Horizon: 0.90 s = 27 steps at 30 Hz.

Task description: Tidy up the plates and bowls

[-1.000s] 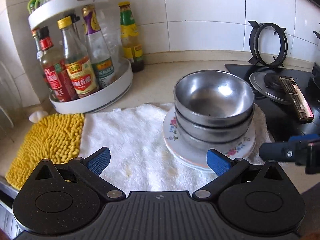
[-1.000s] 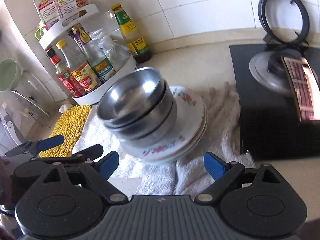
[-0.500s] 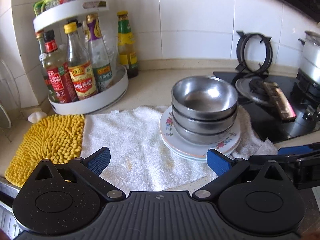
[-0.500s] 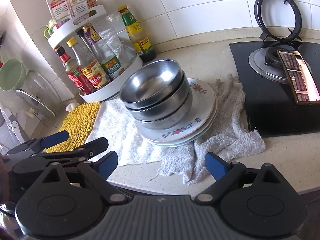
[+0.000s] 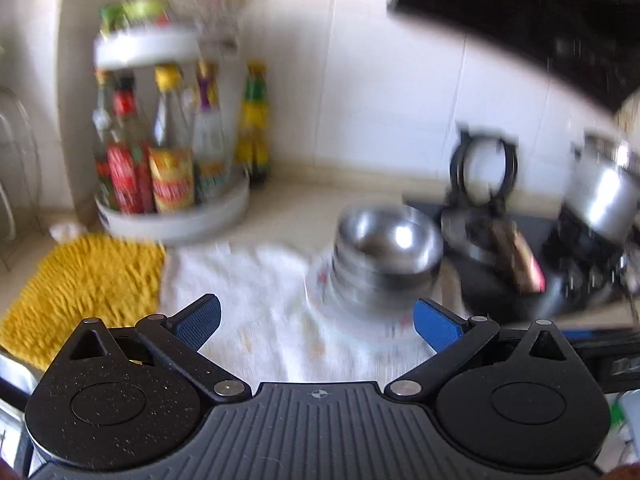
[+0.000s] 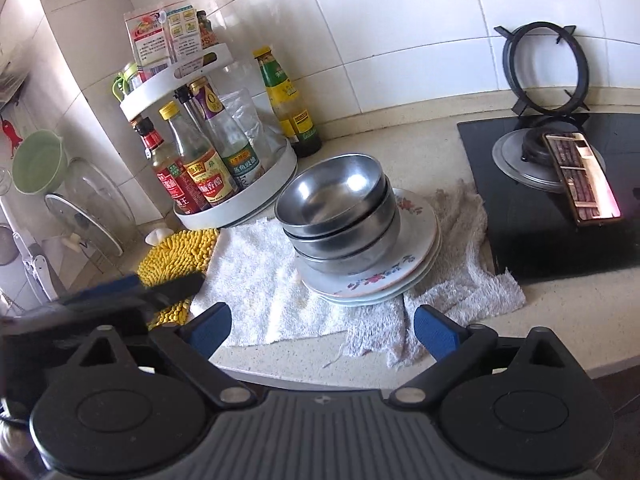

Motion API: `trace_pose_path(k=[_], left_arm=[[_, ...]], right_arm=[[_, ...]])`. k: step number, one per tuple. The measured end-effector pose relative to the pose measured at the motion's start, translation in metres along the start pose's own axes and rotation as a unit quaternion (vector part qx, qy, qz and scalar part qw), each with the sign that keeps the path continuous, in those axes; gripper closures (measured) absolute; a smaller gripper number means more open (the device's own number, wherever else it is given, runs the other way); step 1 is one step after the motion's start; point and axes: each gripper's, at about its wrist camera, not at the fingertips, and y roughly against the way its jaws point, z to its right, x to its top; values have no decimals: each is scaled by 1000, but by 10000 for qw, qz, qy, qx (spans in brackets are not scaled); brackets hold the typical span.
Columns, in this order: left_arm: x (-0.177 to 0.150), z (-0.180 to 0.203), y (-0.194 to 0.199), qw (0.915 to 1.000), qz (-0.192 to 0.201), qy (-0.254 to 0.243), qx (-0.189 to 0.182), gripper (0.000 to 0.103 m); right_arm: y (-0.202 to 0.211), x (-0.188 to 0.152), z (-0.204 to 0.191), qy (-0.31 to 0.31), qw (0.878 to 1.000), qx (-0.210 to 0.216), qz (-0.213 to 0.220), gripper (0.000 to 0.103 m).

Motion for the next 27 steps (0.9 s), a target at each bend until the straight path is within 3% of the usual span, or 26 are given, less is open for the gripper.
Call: trace_pose_path(k=[3,9,13,15,18,27], left_arm=[[-5,3,-15,9987,-493,-55,82,0],[-2,4,-7,9994,-296,127,139,0],[-1,4,31,9968,559,416,401,0],[-4,0,33,9946,756,668,259,0],[-4,4,18,9973,415,542,272,0],[-16,17,4,9994,7,336,24,0]], right_arm=[[-2,-3,4,-27,9999,-60,-77,0],[5,3,12,-18,10000,28,65,0],[14,9,17,-46,9996,126,255,0],[14,11,19,-50,9995,81,285,0],[12,11,21,-80,9997,80,229,0],[5,1,22,-151,9999,44,72,0]])
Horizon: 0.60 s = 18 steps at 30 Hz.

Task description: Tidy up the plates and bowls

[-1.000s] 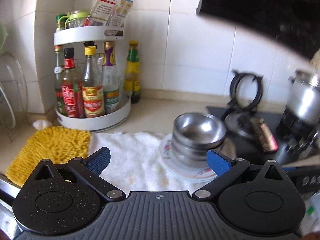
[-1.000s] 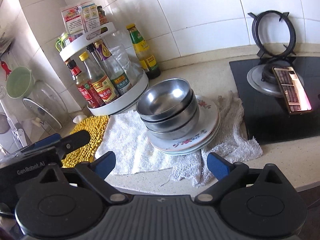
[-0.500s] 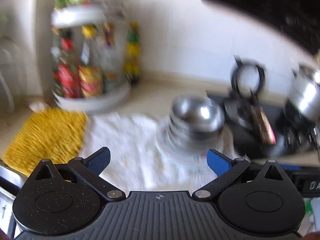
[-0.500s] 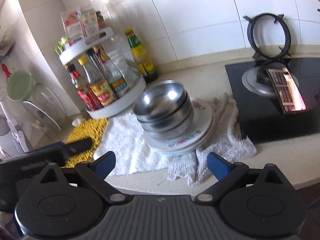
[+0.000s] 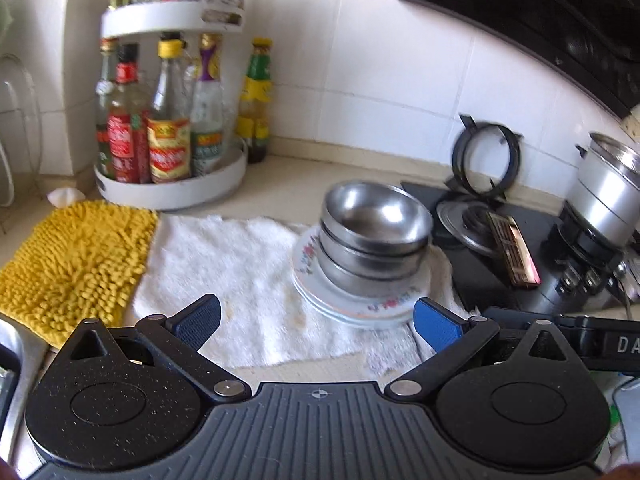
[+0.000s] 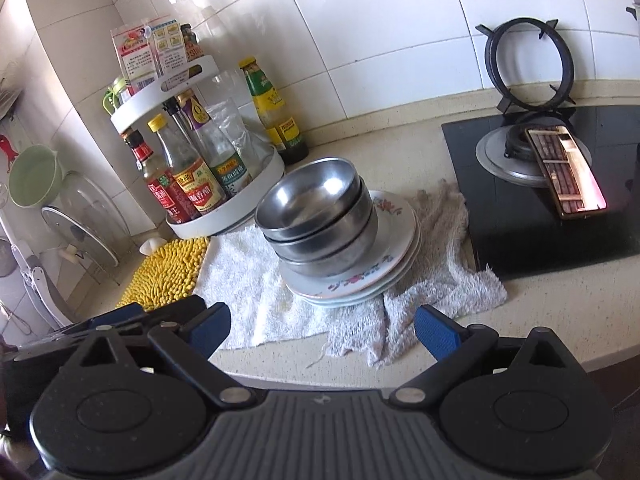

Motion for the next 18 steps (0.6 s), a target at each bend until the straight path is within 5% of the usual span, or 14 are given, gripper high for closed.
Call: trace_pose_path(k=[18], left_arm=[[0,-3,-9,9995,-174,-43,278,0]], right_arm=[[-14,-4,2,-5,9985,-549,-46,0]])
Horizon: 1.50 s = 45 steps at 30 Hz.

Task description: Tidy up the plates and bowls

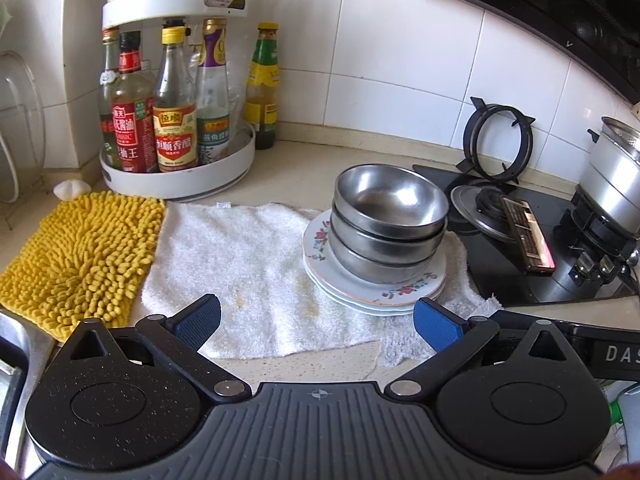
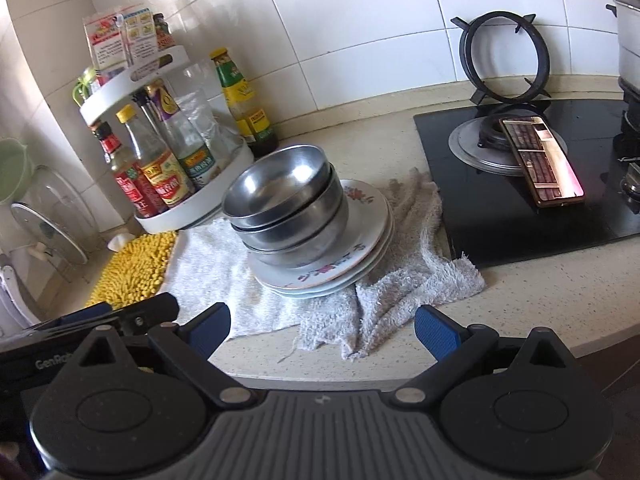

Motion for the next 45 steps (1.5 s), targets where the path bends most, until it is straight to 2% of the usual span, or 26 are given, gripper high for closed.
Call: trace_pose_path(k=[11,21,35,45], left_arm=[[1,-8,-7,9997,-93,-16,230,0],[2,-10,-16,9988,-323,-27,367,0],[0,-1,-25,9952,-486,-518,671,0],[1,3,-27,9940,-284,-821,660,0]], right_arm=[[-14,0,-9,7,9999,-126,-105,0],[-20,0,-11,67,9988,-457,-149,0],[-24,-5,-11,25,9983,-487,-304,0],[-26,-4,-8,-47,9982,-505,-327,0]])
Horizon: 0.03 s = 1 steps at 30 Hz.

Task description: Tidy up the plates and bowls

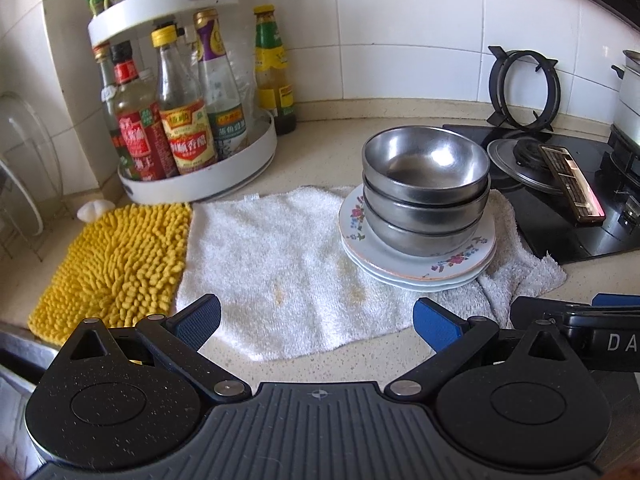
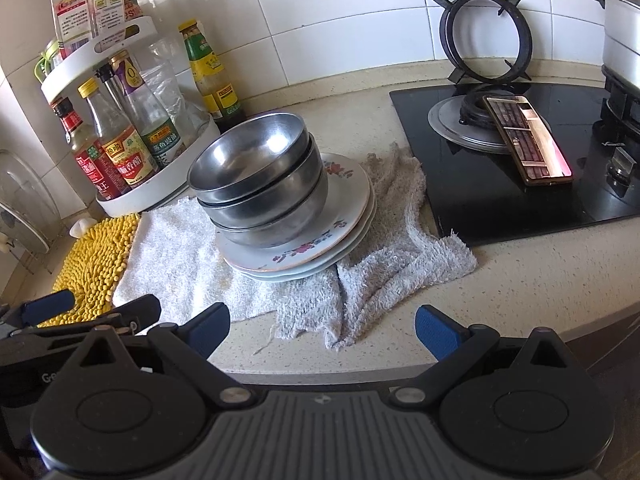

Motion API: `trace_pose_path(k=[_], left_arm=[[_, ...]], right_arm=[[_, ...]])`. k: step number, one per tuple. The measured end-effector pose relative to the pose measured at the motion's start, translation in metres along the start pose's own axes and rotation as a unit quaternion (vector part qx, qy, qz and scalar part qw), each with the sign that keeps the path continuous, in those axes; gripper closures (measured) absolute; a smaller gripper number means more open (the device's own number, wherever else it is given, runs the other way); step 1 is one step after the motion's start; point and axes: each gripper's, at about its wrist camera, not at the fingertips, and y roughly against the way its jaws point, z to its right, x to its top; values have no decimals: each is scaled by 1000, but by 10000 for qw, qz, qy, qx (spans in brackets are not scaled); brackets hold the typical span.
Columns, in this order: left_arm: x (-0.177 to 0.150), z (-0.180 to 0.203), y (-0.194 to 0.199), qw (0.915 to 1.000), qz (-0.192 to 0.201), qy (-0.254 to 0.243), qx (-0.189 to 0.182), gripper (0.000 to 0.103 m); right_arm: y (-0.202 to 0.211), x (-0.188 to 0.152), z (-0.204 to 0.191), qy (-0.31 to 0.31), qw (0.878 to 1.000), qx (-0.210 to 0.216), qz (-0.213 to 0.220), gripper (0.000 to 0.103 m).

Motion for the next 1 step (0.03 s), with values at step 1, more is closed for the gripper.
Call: trace_pose_path(k=[1], left_arm=[[1,0,-1,10000,4,-46,-10,0]], right_arm=[[0,0,0,-16,10000,11,-9,0]])
